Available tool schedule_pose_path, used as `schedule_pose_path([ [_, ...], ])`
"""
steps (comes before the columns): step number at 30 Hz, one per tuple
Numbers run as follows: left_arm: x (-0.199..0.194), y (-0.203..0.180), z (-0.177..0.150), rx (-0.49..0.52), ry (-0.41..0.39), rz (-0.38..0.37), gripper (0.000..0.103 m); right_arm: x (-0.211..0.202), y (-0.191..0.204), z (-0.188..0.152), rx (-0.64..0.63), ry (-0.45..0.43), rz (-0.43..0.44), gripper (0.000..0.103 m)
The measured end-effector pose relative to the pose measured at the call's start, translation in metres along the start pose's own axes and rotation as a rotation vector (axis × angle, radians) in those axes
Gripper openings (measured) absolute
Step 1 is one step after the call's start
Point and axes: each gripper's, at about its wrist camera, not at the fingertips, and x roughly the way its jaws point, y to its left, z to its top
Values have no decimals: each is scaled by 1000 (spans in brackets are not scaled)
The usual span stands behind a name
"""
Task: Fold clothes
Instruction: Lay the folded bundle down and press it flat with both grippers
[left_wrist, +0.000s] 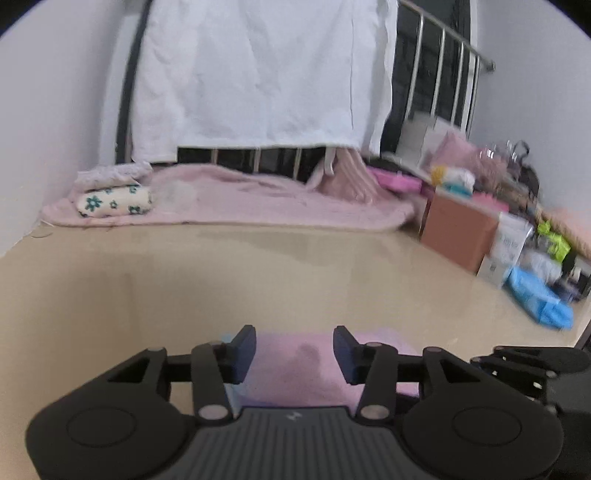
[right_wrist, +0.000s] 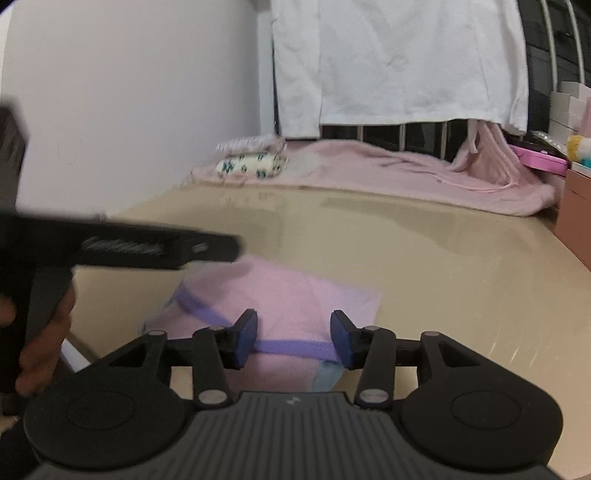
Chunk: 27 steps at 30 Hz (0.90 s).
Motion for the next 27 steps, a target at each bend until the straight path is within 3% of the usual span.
schedule_pose_path([
  [3,17,10,-5,-34,59,43,46,1,6,-2,-19,0,-21,44],
  [6,5,20,-4,-100,23,6,44,-1,5,7,-22,-12,-5,44],
  [9,0,16,0,-58,1,44,44,15,-3,20,24,0,5,43],
  [10,3,14,0,-35,2,57,42,20,-6,24,39,4,9,36],
  [11,7,13,-2,-26,17,60,41,25,-9,28,54,8,12,22],
  [14,17,11,-12,-39,52,71,41,41,-17,41,100,21,22,14],
  [17,16,10,-16,-35,36,90,43,56,-17,35,130,62,25,13],
  [21,8,11,-10,-51,11,100,39,48,-18,32,162,26,-4,14],
  [23,6,9,-5,-50,-16,94,38,41,-14,34,149,-5,26,14],
  [24,9,7,-4,-43,-9,98,35,42,-9,34,128,0,36,14],
  [25,12,6,-3,-35,-2,102,25,47,-5,32,107,21,32,13],
  [27,23,7,-7,-38,50,107,23,55,3,29,71,49,25,13],
])
